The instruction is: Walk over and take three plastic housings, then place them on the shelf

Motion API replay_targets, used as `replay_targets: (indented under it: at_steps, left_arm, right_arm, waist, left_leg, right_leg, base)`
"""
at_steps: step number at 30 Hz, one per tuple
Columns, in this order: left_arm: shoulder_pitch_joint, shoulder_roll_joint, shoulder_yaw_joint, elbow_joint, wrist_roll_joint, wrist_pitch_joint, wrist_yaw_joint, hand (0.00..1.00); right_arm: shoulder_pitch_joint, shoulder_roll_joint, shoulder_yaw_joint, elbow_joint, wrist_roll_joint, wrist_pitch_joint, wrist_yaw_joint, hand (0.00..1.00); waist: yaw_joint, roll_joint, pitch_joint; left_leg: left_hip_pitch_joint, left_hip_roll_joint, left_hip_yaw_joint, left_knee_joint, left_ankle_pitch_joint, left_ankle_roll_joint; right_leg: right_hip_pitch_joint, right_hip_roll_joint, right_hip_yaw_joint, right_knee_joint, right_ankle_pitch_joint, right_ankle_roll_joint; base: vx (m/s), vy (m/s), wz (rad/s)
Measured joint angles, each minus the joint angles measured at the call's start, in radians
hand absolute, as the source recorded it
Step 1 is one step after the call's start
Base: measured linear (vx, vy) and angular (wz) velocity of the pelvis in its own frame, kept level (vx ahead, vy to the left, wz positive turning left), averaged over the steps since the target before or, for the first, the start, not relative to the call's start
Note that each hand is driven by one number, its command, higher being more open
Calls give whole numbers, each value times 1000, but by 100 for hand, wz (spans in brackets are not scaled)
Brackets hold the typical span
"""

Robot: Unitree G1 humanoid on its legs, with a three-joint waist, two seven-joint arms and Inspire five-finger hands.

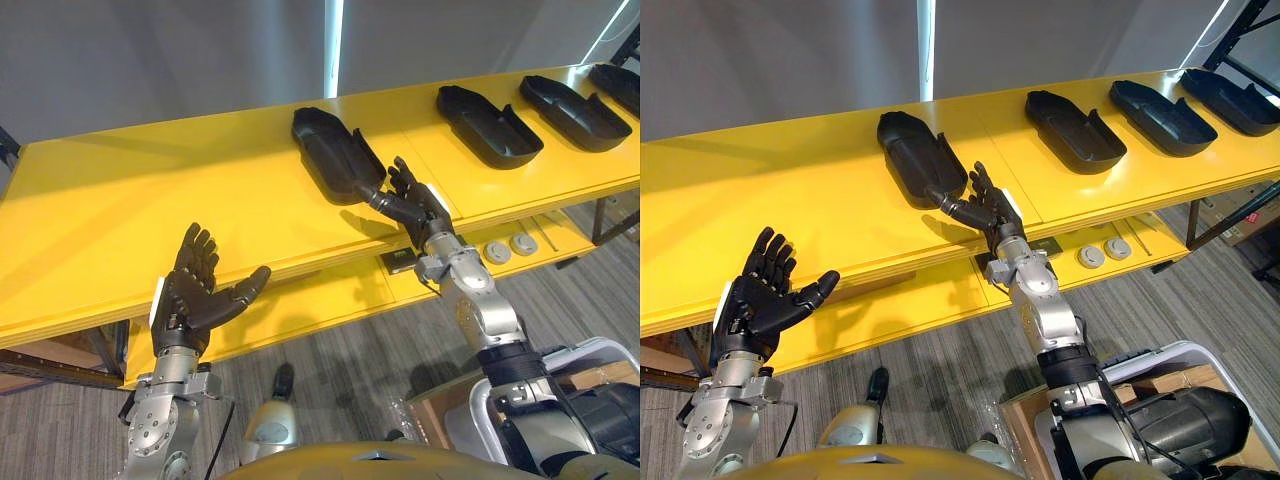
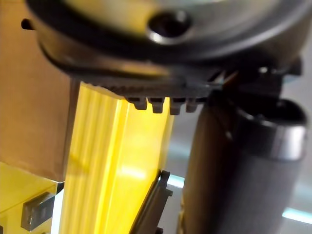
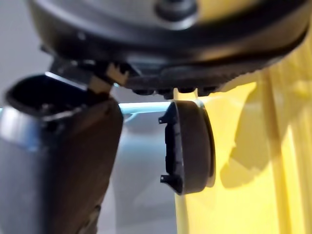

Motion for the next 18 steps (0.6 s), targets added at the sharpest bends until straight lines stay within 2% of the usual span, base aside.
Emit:
replay_targets:
  at_steps: [18]
  left_arm:
    - [-1, -13, -11, 8, 0, 0, -19, 100]
  right_arm:
    - [-51, 0, 2, 63, -4, -8, 38, 100]
  waist:
    - [-2, 20, 2]
  left_leg:
    - [0, -2, -8, 0, 0, 0]
  right_leg:
    - [5, -1, -9, 1, -3, 1]
  base:
    - [-1, -3, 1]
